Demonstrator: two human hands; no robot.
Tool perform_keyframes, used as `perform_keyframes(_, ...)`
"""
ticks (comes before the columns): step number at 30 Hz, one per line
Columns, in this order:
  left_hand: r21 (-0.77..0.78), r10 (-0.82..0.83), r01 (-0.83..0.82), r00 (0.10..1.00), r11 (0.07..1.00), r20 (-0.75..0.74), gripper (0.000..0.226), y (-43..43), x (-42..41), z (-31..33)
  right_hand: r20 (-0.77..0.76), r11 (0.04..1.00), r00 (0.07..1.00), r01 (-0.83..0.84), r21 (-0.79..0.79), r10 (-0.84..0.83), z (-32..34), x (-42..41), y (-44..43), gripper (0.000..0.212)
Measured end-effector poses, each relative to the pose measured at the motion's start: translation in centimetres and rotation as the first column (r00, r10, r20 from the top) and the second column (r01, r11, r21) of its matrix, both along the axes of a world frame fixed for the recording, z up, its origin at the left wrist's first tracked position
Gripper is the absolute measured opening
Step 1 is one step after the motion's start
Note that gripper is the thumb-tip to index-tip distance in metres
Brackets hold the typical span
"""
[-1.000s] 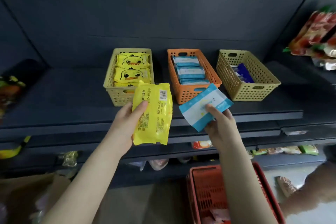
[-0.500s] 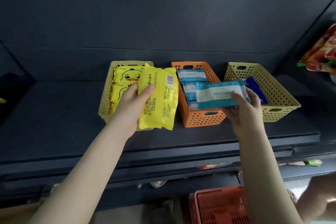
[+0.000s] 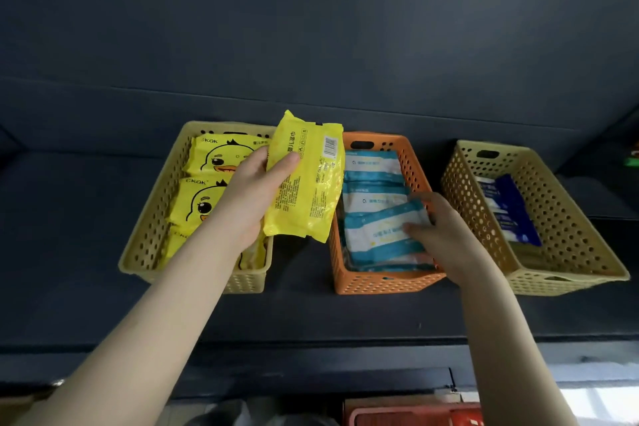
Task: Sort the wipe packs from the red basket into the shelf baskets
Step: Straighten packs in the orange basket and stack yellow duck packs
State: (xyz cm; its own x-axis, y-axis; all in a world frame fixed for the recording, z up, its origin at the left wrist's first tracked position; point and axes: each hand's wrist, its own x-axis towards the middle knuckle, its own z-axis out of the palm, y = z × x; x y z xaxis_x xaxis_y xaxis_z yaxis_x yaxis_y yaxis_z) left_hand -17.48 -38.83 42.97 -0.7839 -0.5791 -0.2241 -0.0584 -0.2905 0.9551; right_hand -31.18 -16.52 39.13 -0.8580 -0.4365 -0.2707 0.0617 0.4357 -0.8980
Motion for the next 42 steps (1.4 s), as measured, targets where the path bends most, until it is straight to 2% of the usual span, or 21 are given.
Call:
perform_keyframes(6, 0.012, -0.026, 0.026, 1.0, 1.0, 0.017, 0.015, -0.8, -1.0, -0.9, -0.183, 0.932, 0.978, -0.026, 0.361, 0.098, -0.1, -0.1, 0.0, 0.046)
perform_keyframes(8, 0.014, -0.029, 0.029, 0.999, 0.999, 0.024, 0.017, -1.2, -1.2, -1.0, -0.217, 0.905, 0.967, -0.029, 0.424, 0.132, 0.3, -0.1, 0.1, 0.048)
perform_keyframes(12, 0.018, -0.032, 0.032, 0.999, 0.999, 0.036, 0.02, -1.7, -1.3, -1.3, -0.24, 0.927, 0.967, 0.009, 0.374, 0.088, 0.4, -0.2, -0.1, 0.06)
perform_keyframes(14, 0.025, -0.039, 0.038, 0.998, 0.999, 0.042, 0.018, -1.8, -1.3, -1.3, -0.196, 0.977, 0.978, 0.114, 0.181, -0.078, 0.4, -0.2, -0.2, 0.063)
perform_keyframes(16, 0.035, -0.045, 0.044, 0.998, 0.998, 0.043, 0.018, -2.0, -1.4, -1.3, -0.19, 0.978, 0.964, 0.201, 0.054, -0.188, 0.6, -0.2, -0.2, 0.048)
perform_keyframes(18, 0.038, -0.051, 0.049, 0.998, 0.998, 0.04, 0.019, -2.2, -1.5, -1.2, -0.312, 0.986, 0.943, 0.144, 0.081, -0.112, 1.3, -0.3, -0.2, 0.027)
perform_keyframes(20, 0.043, -0.057, 0.056, 0.998, 0.998, 0.033, 0.015, -2.3, -1.5, -1.1, -0.395, 0.989, 0.918, 0.033, 0.142, 0.026, 3.2, -0.8, -0.2, 0.017)
perform_keyframes(22, 0.046, -0.061, 0.06, 0.998, 0.997, 0.027, 0.012, -2.5, -1.5, -1.1, -0.311, 0.974, 0.932, -0.134, 0.181, 0.186, 5.6, -2.0, -0.4, 0.021)
perform_keyframes(25, 0.04, -0.064, 0.063, 0.998, 0.997, 0.026, 0.015, -2.6, -1.6, -1.0, -0.051, 0.919, 0.934, -0.338, 0.201, 0.355, 7.2, -3.6, -1.6, 0.045)
perform_keyframes(28, 0.044, -0.068, 0.066, 0.997, 0.997, 0.032, 0.017, -2.6, -1.8, -1.0, 0.083, 0.861, 0.912, -0.406, 0.307, 0.401, 4.7, -3.4, -2.3, 0.067)
perform_keyframes(29, 0.046, -0.074, 0.073, 0.997, 0.996, 0.032, 0.015, -2.7, -1.7, -1.0, 0.102, 0.849, 0.913, -0.405, 0.339, 0.395, 3.5, -3.0, -2.2, 0.066)
perform_keyframes(31, 0.048, -0.084, 0.083, 0.996, 0.995, 0.027, 0.011, -2.9, -1.7, -1.1, 0.149, 0.874, 0.926, -0.377, 0.308, 0.347, 1.7, -2.3, -1.8, 0.061)
perform_keyframes(34, 0.048, -0.08, 0.078, 0.996, 0.996, 0.034, 0.009, -3.1, -1.6, -1.3, 0.139, 0.937, 0.955, -0.286, 0.199, 0.262, 1.6, -2.2, -1.2, 0.058)
perform_keyframes(37, 0.046, -0.085, 0.083, 0.995, 0.995, 0.046, 0.014, -3.2, -1.7, -1.4, -0.017, 0.922, 0.95, -0.298, 0.249, 0.312, 4.1, -3.4, -0.8, 0.044)
perform_keyframes(39, 0.042, -0.092, 0.09, 0.994, 0.995, 0.055, 0.015, -3.2, -1.9, -1.4, -0.038, 0.851, 0.907, -0.378, 0.366, 0.42, 6.2, -4.1, -1.3, 0.037)
perform_keyframes(40, 0.04, -0.096, 0.093, 0.994, 0.995, 0.058, 0.015, -3.2, -1.9, -1.4, -0.025, 0.785, 0.871, -0.429, 0.447, 0.491, 6.8, -4.2, -1.8, 0.039)
perform_keyframes(42, 0.042, -0.103, 0.1, 0.993, 0.994, 0.061, 0.015, -3.2, -2.1, -1.4, 0.018, 0.637, 0.794, -0.501, 0.586, 0.608, 6.8, -4.0, -3.0, 0.054)
